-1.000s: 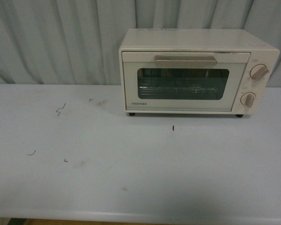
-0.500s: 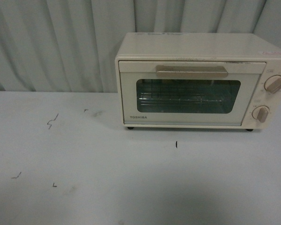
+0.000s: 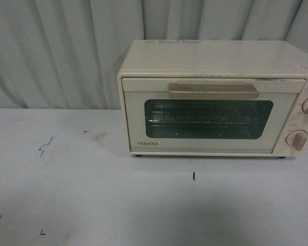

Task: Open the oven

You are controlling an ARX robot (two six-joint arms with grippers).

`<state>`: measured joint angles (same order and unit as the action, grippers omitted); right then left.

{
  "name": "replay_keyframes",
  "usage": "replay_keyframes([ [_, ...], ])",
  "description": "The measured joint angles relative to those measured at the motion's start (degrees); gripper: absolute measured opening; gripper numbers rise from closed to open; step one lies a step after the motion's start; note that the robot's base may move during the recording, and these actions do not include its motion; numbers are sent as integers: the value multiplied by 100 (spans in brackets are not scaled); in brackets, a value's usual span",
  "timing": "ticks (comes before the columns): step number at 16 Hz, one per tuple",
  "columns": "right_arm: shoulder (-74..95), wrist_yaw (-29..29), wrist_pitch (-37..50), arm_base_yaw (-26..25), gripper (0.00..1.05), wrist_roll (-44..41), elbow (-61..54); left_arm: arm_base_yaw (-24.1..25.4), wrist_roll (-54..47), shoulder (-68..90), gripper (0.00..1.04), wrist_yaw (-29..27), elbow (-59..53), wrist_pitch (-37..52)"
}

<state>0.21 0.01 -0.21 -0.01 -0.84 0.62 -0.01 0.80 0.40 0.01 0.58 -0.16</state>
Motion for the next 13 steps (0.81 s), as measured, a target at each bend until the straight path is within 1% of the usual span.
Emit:
replay_keyframes([
  [13,0,0,0,0,98,0,0,0,0,0,98,-2,0,-2],
])
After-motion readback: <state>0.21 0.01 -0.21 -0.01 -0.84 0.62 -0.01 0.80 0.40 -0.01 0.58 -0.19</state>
